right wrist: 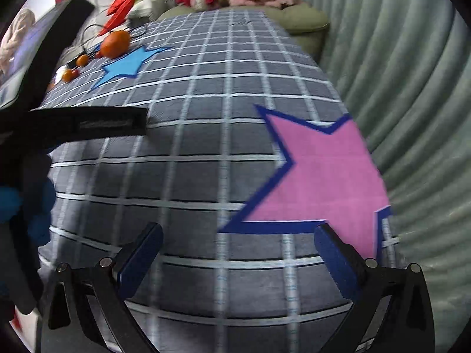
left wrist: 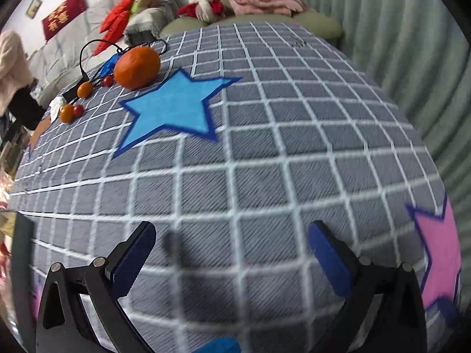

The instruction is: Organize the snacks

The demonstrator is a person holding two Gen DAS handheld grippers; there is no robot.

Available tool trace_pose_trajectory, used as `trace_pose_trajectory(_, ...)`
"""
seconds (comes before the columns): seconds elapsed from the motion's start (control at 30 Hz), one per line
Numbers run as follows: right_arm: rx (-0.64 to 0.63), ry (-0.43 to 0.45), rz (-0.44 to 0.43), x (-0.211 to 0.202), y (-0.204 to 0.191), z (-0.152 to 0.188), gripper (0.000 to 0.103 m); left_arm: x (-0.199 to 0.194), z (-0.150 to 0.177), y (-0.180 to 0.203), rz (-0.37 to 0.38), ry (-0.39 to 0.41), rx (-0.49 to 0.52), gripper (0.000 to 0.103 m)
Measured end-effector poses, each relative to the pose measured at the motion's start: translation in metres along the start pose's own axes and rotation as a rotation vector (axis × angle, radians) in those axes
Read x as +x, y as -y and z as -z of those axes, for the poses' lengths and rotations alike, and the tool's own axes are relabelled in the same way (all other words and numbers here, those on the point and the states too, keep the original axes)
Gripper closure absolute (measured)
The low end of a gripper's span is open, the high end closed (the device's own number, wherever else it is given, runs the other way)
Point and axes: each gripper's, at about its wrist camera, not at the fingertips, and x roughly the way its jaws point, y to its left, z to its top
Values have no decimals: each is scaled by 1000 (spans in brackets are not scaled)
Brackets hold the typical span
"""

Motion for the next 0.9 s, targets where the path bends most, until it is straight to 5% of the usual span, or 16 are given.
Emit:
trace_pose_trajectory(0.07, 2, 24, 0, 0, 4, -1, 0, 5, -2, 4, 22, 56, -44, 0)
trace_pose_trajectory(0.33, 13, 95, 13, 3, -6, 2, 0, 4, -5, 0, 57, 51, -65, 0)
trace_pose_trajectory(0.9, 7, 105, 11, 3, -9, 4, 0, 4, -5, 0, 57, 51, -65, 0)
